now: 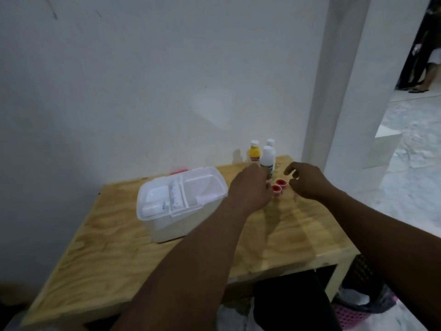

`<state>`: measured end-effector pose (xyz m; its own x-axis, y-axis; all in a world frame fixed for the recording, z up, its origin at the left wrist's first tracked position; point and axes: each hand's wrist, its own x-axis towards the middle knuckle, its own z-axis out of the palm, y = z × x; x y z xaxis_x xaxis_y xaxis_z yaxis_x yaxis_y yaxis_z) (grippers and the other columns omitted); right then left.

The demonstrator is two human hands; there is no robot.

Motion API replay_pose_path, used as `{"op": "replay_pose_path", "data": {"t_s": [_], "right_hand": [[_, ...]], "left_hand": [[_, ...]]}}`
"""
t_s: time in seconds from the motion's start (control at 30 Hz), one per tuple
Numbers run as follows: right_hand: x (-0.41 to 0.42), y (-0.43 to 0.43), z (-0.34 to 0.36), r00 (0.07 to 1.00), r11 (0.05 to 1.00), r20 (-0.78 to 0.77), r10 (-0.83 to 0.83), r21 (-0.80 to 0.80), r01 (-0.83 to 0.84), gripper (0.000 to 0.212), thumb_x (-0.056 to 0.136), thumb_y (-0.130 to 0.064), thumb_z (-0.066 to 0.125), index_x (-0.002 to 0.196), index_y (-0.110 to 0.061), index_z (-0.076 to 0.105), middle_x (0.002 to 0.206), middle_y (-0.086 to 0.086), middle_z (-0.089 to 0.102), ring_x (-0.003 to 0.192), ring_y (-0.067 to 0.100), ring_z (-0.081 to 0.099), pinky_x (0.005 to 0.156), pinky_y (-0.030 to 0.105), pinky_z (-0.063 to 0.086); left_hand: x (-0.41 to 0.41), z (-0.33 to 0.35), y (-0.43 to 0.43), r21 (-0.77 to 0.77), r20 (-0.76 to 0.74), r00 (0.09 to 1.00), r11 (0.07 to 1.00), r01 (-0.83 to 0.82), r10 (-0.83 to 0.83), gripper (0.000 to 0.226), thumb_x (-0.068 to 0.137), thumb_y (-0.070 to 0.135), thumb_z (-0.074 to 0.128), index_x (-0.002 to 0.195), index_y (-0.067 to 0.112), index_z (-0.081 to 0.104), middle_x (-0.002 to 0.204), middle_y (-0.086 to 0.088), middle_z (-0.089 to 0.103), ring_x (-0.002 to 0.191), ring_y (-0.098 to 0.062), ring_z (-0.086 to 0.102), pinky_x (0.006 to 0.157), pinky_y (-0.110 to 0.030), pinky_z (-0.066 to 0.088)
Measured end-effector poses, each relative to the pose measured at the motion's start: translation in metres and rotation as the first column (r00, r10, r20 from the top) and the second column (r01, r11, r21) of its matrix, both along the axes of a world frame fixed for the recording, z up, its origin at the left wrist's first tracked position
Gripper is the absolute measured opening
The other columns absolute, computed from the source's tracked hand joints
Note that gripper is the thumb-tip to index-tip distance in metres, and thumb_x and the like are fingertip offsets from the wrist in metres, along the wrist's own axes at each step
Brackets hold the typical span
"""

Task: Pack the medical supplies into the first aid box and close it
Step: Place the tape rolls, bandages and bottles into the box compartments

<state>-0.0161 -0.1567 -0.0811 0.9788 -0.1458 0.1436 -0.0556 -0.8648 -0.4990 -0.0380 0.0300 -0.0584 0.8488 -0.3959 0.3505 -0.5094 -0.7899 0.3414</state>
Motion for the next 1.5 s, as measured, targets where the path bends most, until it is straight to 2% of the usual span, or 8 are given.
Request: {"op": "replay_pose_path", "data": {"t_s": [0.27,0.47,0.73,0.93,1.1,1.2,1.3,1.5], "right_hand": [[0.018,-0.016,-0.038,0.99,0.987,-0.014,0.142,-0.073,-0.143,0.033,0.09,-0.014,0.058,0.12,-0.024,0.065,0.117,0.007,0.059,0.101,0.024,0.058,0.082,0.03,0.046],[0.023,-0.02,-0.041,0.989,0.986,0.023,0.148,-0.085,-0.145,0.023,0.091,-0.026,0.065,0.113,-0.019,0.067,0.113,0.003,0.066,0.086,0.014,0.055,0.072,0.025,0.04],[0.016,-0.025,-0.035,0.988,0.985,-0.026,0.153,-0.074,-0.154,0.024,0.088,-0.031,0.07,0.106,-0.016,0.07,0.105,0.003,0.068,0.089,0.019,0.062,0.073,0.028,0.047],[0.012,-0.023,-0.011,0.981,0.993,0.15,0.12,-0.01,-0.12,0.018,0.088,-0.032,0.07,0.094,-0.015,0.071,0.09,0.0,0.067,0.084,0.019,0.062,0.073,0.03,0.047],[0.022,0.019,0.049,0.941,0.985,0.295,0.163,0.007,-0.173,0.019,0.087,-0.036,0.071,0.091,-0.018,0.07,0.089,-0.002,0.068,0.084,0.016,0.062,0.073,0.029,0.047],[0.023,0.068,0.076,0.914,0.96,0.318,0.254,0.034,-0.279,0.019,0.086,-0.038,0.071,0.09,-0.02,0.07,0.085,-0.009,0.065,0.084,0.012,0.061,0.073,0.026,0.042],[0.023,0.124,0.085,0.872,0.92,0.343,0.348,0.056,-0.389,0.019,0.083,-0.038,0.074,0.087,-0.019,0.073,0.088,-0.005,0.072,0.085,0.014,0.065,0.076,0.029,0.05],[0.013,0.221,0.073,0.793,0.824,0.308,0.527,0.043,-0.564,0.02,0.083,-0.034,0.074,0.093,-0.017,0.074,0.093,-0.005,0.073,0.079,0.008,0.062,0.075,0.024,0.05]], "left_hand": [[0.032,-0.048,-0.036,0.314,0.01,0.999,0.949,-0.033,0.031,0.033,0.093,0.037,0.058,0.12,0.019,0.064,0.123,-0.009,0.059,0.115,-0.032,0.049,0.09,-0.045,0.043],[0.04,-0.05,-0.042,0.318,0.066,0.997,0.947,-0.051,0.032,0.024,0.095,0.037,0.056,0.11,0.022,0.066,0.111,-0.005,0.067,0.108,-0.028,0.055,0.091,-0.043,0.037],[0.041,-0.054,-0.05,0.357,0.093,0.994,0.93,-0.091,0.062,0.024,0.095,0.037,0.056,0.109,0.025,0.071,0.108,-0.006,0.068,0.105,-0.028,0.055,0.089,-0.043,0.036],[0.04,-0.019,-0.031,0.243,0.249,0.966,0.96,-0.137,0.075,0.026,0.096,0.038,0.051,0.107,0.024,0.069,0.108,-0.006,0.067,0.104,-0.03,0.058,0.089,-0.043,0.039],[0.048,0.045,0.042,0.126,0.343,0.921,0.962,-0.242,0.187,0.025,0.093,0.041,0.053,0.107,0.026,0.069,0.107,-0.004,0.067,0.106,-0.03,0.059,0.09,-0.042,0.041],[0.043,0.071,0.109,0.035,0.287,0.913,0.949,-0.312,0.29,0.023,0.093,0.045,0.057,0.102,0.028,0.07,0.106,-0.003,0.068,0.105,-0.029,0.06,0.09,-0.041,0.042],[0.03,0.075,0.176,-0.011,0.207,0.903,0.924,-0.382,0.376,0.019,0.092,0.048,0.062,0.094,0.031,0.069,0.102,0.002,0.069,0.102,-0.025,0.062,0.086,-0.038,0.041],[0.003,0.051,0.261,-0.055,0.037,0.913,0.913,-0.404,0.406,0.013,0.086,0.045,0.069,0.083,0.032,0.067,0.091,0.005,0.069,0.092,-0.021,0.066,0.082,-0.038,0.053]]}}
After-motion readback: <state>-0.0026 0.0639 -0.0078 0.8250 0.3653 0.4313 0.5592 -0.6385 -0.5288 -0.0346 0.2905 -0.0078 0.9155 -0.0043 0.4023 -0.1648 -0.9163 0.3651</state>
